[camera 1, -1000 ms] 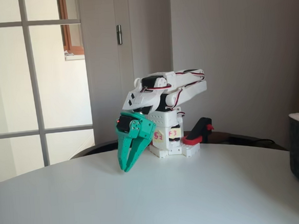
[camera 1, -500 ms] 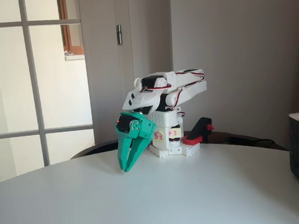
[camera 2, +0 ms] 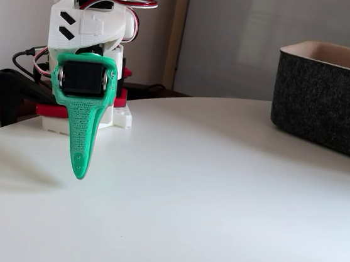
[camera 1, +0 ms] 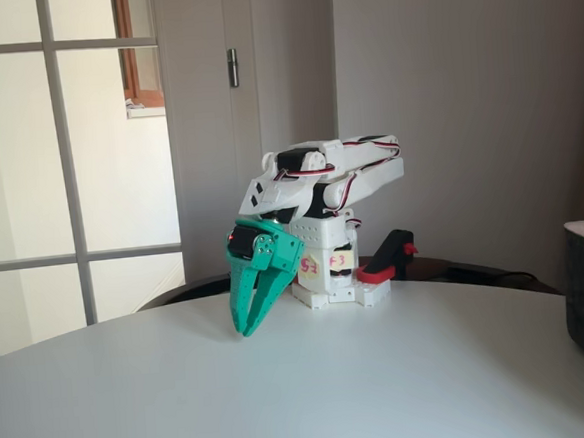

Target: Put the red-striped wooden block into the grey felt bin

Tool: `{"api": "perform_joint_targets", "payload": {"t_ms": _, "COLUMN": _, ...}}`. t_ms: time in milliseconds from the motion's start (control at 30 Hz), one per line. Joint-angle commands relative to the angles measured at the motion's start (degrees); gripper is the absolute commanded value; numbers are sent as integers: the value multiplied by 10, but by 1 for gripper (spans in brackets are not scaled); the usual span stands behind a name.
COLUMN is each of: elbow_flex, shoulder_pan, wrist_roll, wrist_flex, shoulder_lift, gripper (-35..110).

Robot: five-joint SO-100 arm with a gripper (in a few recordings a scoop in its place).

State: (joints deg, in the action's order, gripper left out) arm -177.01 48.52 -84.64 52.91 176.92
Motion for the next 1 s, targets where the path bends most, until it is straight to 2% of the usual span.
{"api": "perform_joint_targets", "payload": {"t_ms": 0, "elbow_flex": -2, "shoulder_pan": 5, "wrist_roll": -5, "wrist_flex": -2, "shoulder_lift": 19, "gripper": 0}}
{"api": "perform_joint_targets", "payload": {"t_ms": 967, "elbow_flex": -2, "shoulder_pan": 5, "wrist_roll": -5, "wrist_flex": -2, "shoulder_lift": 19, "gripper": 0}}
